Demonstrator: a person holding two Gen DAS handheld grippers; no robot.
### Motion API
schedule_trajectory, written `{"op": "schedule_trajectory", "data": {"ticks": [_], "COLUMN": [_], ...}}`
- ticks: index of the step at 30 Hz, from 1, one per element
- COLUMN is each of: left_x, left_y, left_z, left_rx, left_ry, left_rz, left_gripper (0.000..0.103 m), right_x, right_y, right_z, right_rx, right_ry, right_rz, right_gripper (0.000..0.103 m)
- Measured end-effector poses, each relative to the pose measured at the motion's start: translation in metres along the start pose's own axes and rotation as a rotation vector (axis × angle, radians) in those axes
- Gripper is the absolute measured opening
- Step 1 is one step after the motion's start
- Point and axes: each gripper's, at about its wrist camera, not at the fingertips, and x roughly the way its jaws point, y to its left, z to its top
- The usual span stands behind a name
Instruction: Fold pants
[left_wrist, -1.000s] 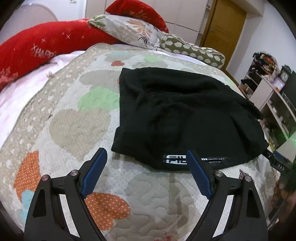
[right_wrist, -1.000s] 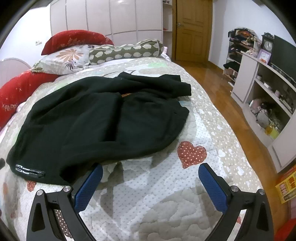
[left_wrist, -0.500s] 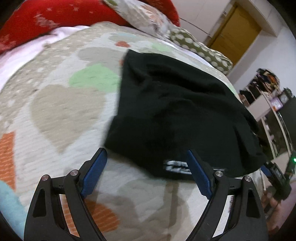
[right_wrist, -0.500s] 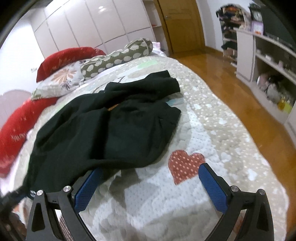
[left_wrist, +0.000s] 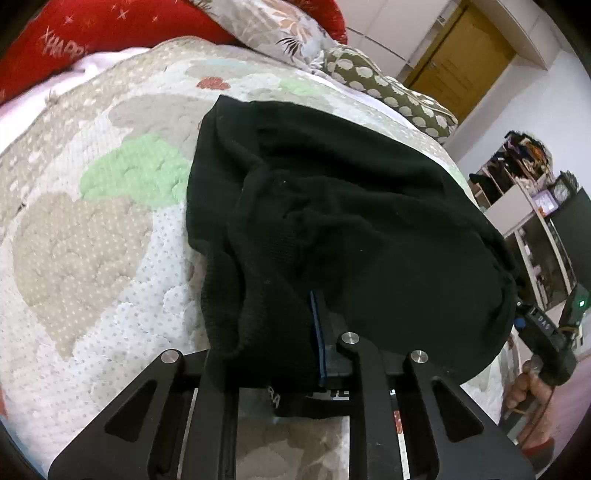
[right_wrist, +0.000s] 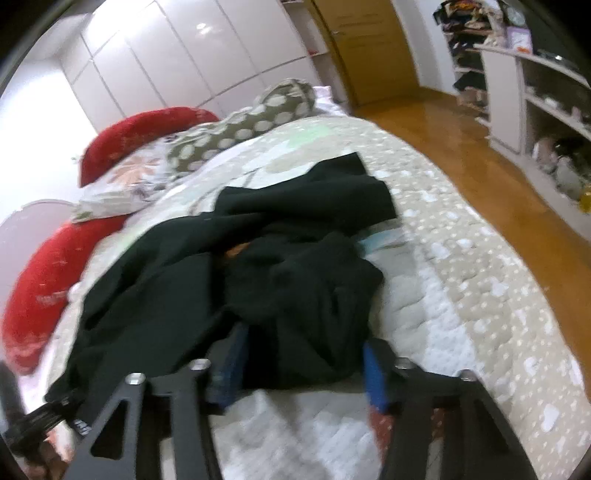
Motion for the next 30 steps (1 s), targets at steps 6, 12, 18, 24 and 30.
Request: {"op": "schedule_trajectory", "data": {"ticks": [6, 12, 18, 24, 30], "left_x": [-0.005, -0.007, -0.005, 0.006, -0.039], "left_y": [0.005, 0.009, 0.006, -0.013, 0.001], "left_z": [0.000, -0.008, -0.013, -0.008, 0.001], "left_rx": [0.011, -0.024, -0.056, 0.024, 0.031], "left_ry": [0.001, 0.022, 0.011, 0.004, -0.044], "left_rz": [-0.013, -0.004, -0.056, 0.018, -0.062], "left_gripper": [0.013, 0.020, 0.066, 0.019, 0.008], "right_x": [-0.029, -0.031, -0.002, 0.003, -0.050], "right_y": [-0.021, -0.028, -0.033, -0.028, -0.013], "right_z": [-0.015, -0.006, 0.009, 0.013, 0.005], "right_rx": [0.109, 0.125, 0.144, 0.120, 0.076], "right_ry": [-0.003, -0.025, -0.041, -0.047, -0.119], "right_rz": [-0.001, -0.026, -0.009, 0.023, 0.050], "right_gripper": [0.061, 0.077, 0.075, 0.016, 0.015]}}
